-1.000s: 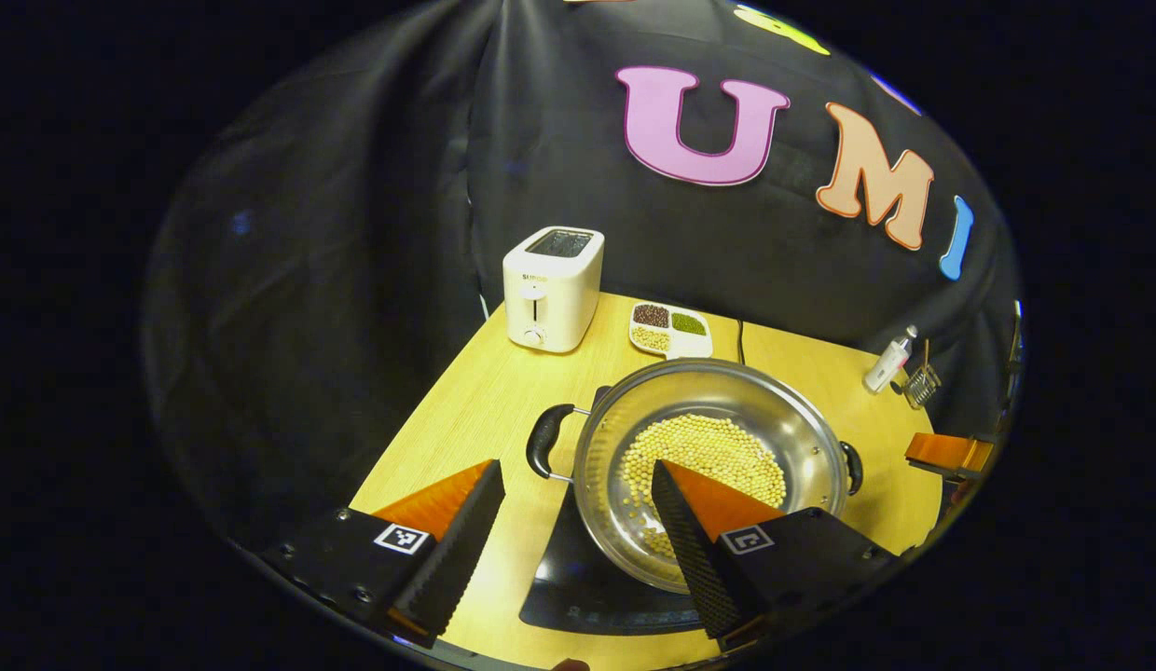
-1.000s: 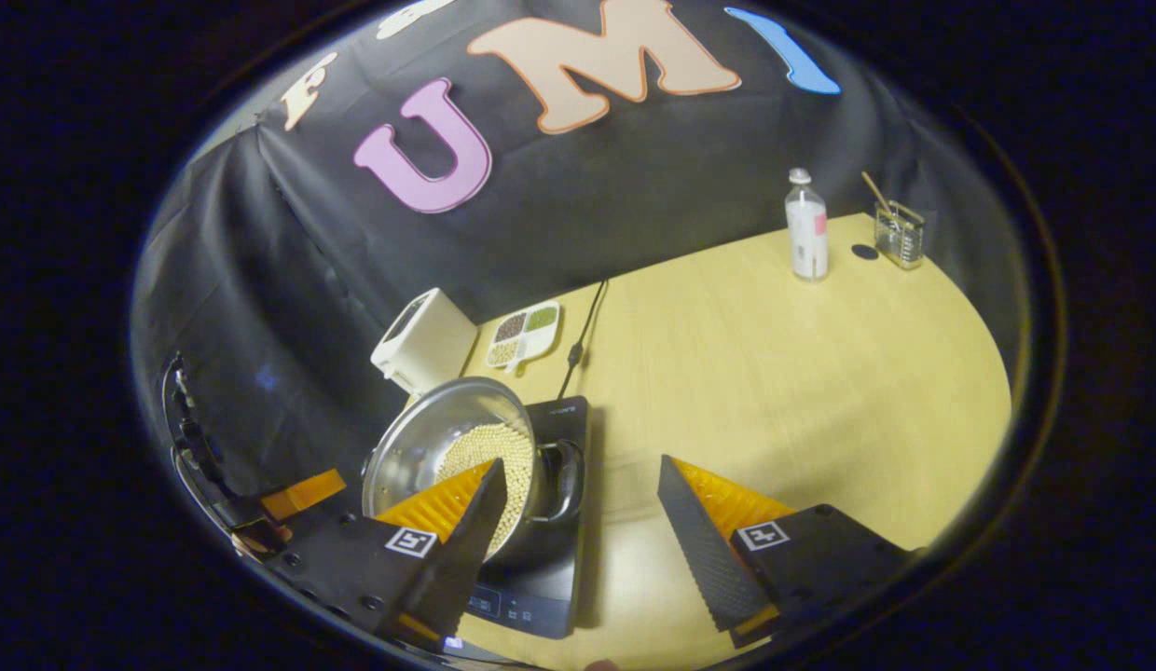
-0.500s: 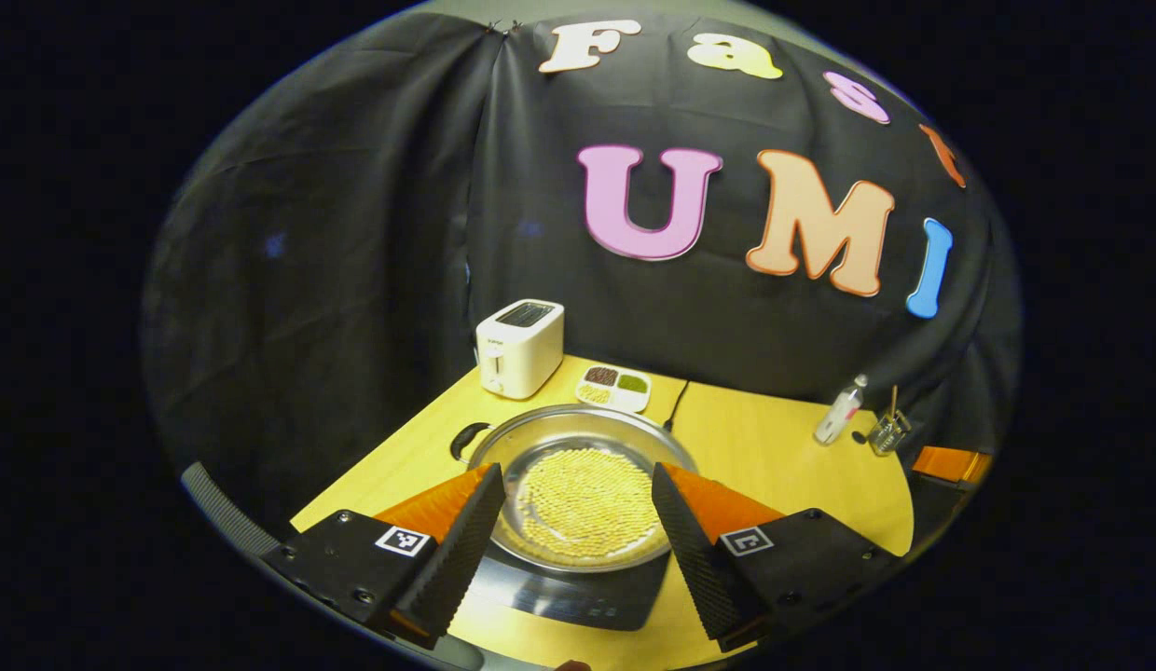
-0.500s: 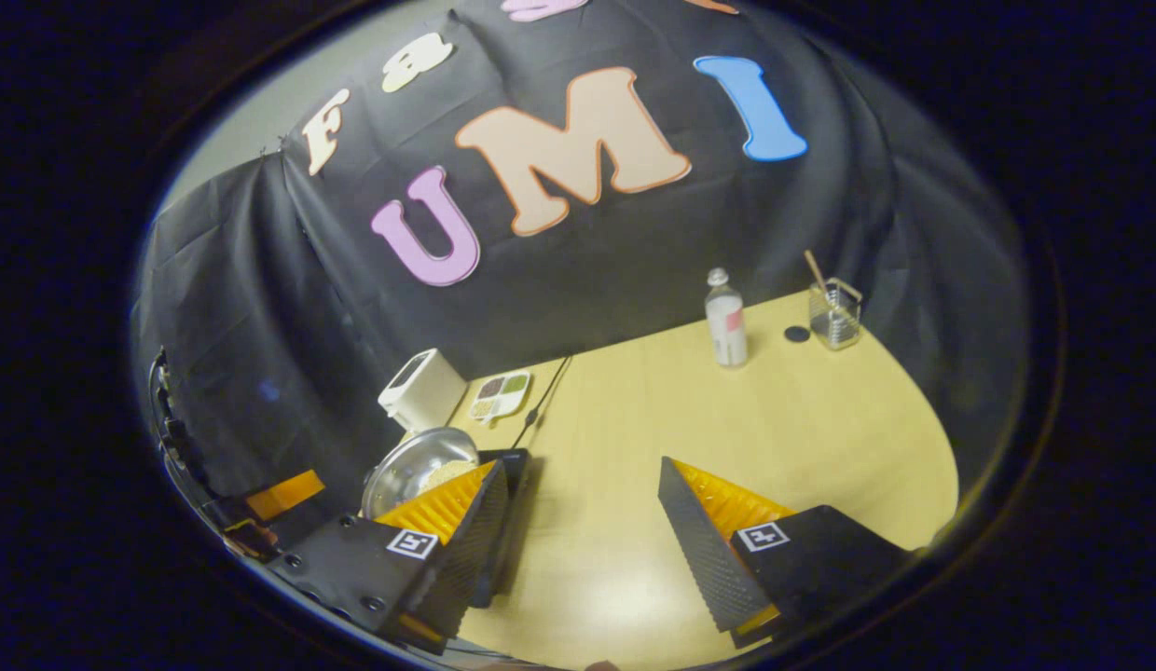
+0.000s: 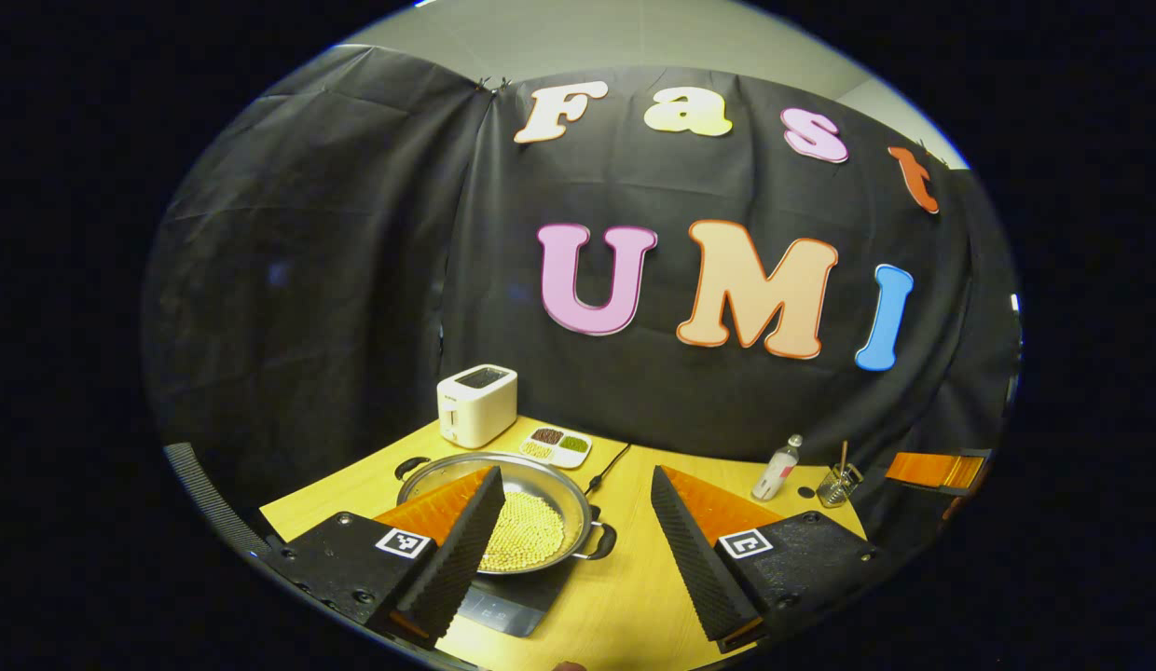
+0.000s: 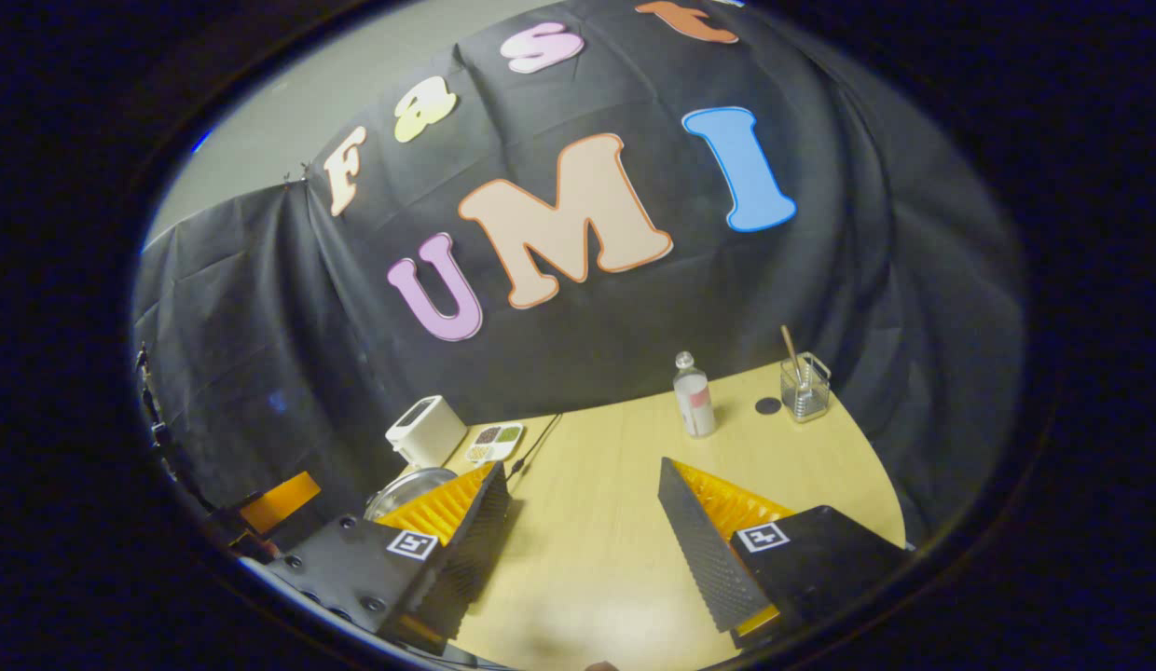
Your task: First push the handle of the pot to place it horizontally, then grasp the pot with both hands and set it on the induction cooktop.
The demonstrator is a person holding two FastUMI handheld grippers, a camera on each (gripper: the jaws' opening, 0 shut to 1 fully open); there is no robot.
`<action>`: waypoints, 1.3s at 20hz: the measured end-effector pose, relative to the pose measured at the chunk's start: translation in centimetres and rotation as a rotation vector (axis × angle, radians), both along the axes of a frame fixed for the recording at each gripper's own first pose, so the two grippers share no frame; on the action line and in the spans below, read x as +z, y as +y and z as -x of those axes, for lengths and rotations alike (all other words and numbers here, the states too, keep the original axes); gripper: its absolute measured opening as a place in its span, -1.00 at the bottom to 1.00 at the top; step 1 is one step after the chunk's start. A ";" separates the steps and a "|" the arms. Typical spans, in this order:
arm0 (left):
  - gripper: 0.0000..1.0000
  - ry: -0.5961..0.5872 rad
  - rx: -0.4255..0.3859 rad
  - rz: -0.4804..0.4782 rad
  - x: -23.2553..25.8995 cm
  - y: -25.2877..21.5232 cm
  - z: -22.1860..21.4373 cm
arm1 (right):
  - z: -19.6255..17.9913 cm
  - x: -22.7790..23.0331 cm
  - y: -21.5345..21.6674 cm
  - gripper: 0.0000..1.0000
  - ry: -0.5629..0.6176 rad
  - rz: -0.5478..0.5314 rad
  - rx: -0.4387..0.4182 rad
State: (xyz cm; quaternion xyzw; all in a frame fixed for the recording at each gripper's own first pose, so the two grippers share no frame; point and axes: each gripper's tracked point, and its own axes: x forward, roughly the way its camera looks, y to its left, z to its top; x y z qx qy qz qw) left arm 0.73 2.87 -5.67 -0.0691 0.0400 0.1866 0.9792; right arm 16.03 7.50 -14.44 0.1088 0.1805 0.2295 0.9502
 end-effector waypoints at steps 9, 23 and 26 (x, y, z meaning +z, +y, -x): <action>0.92 -0.147 -0.051 -0.103 3.5 -5.8 -1.0 | 0.7 5.3 -2.0 0.83 -0.197 0.027 0.022; 0.92 -0.117 -0.114 -0.144 2.4 -10.9 -1.4 | 2.2 4.8 -2.9 0.84 -0.177 0.024 0.056; 0.92 -0.120 -0.119 -0.154 2.5 -11.5 -1.4 | 2.3 4.5 -3.5 0.84 -0.175 0.038 0.056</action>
